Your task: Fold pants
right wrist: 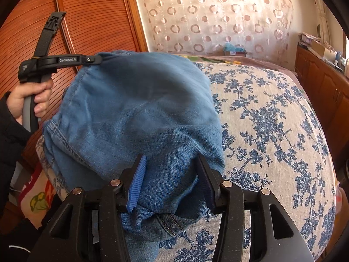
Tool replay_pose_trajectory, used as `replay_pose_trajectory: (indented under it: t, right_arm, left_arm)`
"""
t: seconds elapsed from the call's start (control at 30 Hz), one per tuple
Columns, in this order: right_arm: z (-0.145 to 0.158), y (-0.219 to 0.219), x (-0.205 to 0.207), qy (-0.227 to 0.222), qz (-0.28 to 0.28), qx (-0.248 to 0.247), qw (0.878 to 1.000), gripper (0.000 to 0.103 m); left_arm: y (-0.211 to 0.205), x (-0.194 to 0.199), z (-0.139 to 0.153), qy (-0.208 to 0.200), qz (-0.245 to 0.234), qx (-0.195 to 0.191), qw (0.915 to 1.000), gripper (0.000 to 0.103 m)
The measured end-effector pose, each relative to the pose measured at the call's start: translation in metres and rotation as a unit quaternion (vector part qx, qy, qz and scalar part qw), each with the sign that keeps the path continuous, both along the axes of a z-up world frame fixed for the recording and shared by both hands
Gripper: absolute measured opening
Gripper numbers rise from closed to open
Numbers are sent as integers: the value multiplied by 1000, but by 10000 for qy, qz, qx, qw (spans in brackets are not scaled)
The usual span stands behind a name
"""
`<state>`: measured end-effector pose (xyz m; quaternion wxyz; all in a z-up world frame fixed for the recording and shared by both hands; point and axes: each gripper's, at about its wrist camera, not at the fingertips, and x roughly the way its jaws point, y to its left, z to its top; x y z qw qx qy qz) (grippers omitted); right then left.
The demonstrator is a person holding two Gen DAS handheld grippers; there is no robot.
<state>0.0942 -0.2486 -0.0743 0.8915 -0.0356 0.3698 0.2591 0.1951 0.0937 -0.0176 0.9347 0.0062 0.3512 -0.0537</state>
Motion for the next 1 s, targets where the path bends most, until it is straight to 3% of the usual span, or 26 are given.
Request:
replay_pose_trajectory:
  t: [0.23,0.3,0.4,0.53,0.67,1.0]
  right_arm:
    - [0,-1,-1,10,-20,17,10000,48]
    - [2,-2,-3,2,-30,18,10000,48]
    - [7,-6,-7,-37,-81,42,10000,48]
    - [15,-15,-11,-96,-184,112,9997,48]
    - [15,-23,-12,-60,-294,116,9995,48]
    - [2,-29,-9,176,-384,208,9989,49]
  left_arm:
    - [3,-7,-6,81,-83,-70,9999,20]
    - [-1,-14,-3,62,-181,-142,9997,33]
    - [-10,-26,6,-92,-317,-141,9994,43]
    - [-31,-45,18,-285,-638,-163,9974,49]
    - [-61,-57,24,-369,-1029,-263,9937,62]
    - [-119,-55,2,-174,-1543,-153,9878,64]
